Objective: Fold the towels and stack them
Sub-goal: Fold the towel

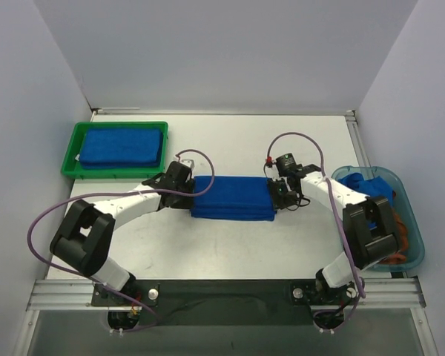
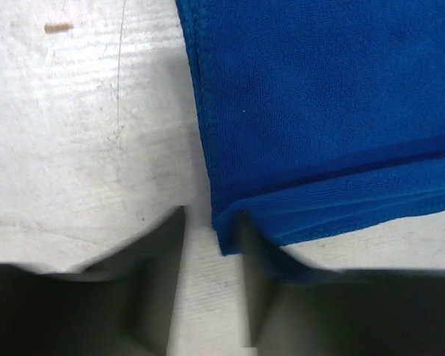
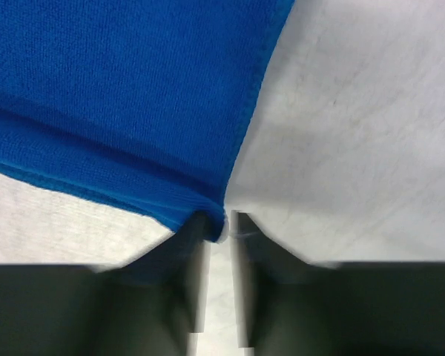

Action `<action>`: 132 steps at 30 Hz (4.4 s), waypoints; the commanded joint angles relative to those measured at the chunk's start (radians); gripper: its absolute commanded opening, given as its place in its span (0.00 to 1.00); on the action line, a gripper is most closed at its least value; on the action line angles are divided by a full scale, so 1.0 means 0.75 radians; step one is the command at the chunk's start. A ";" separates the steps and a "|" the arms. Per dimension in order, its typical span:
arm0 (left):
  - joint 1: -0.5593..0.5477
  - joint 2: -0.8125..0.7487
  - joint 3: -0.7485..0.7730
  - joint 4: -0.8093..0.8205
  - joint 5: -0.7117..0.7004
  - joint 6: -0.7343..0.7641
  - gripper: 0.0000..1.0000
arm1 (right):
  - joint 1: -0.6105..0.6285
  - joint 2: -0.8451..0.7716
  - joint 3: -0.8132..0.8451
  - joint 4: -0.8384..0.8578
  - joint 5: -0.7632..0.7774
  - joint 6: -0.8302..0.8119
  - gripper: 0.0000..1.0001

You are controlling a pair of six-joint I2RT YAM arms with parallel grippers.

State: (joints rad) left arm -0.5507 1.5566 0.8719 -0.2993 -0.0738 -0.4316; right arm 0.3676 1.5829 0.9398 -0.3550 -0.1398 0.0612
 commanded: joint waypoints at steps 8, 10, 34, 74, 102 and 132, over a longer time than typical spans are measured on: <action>-0.018 -0.421 -0.023 -0.141 0.053 -0.077 0.89 | 0.044 -0.435 -0.042 -0.155 -0.086 0.161 0.53; -0.023 -0.453 -0.001 -0.123 0.070 -0.101 0.89 | 0.046 -0.460 -0.002 -0.126 -0.114 0.204 0.52; -0.166 -0.091 -0.222 0.101 -0.018 -0.439 0.50 | -0.134 -0.394 -0.658 0.779 -0.368 0.851 0.39; 0.129 0.166 -0.046 0.788 0.017 -0.343 0.74 | -0.212 0.238 -0.384 1.836 -0.347 0.992 0.62; -0.074 -0.522 -0.758 0.618 -0.036 -0.752 0.47 | 0.019 -0.306 -1.049 1.560 -0.151 1.221 0.39; -0.059 0.011 -0.127 0.145 -0.188 -0.478 0.27 | -0.054 -0.043 -0.267 0.486 -0.088 0.550 0.25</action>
State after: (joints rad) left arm -0.5983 1.5478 0.7570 -0.1574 -0.2058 -0.7753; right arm 0.3771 1.5551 0.7406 0.0643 -0.2115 0.4587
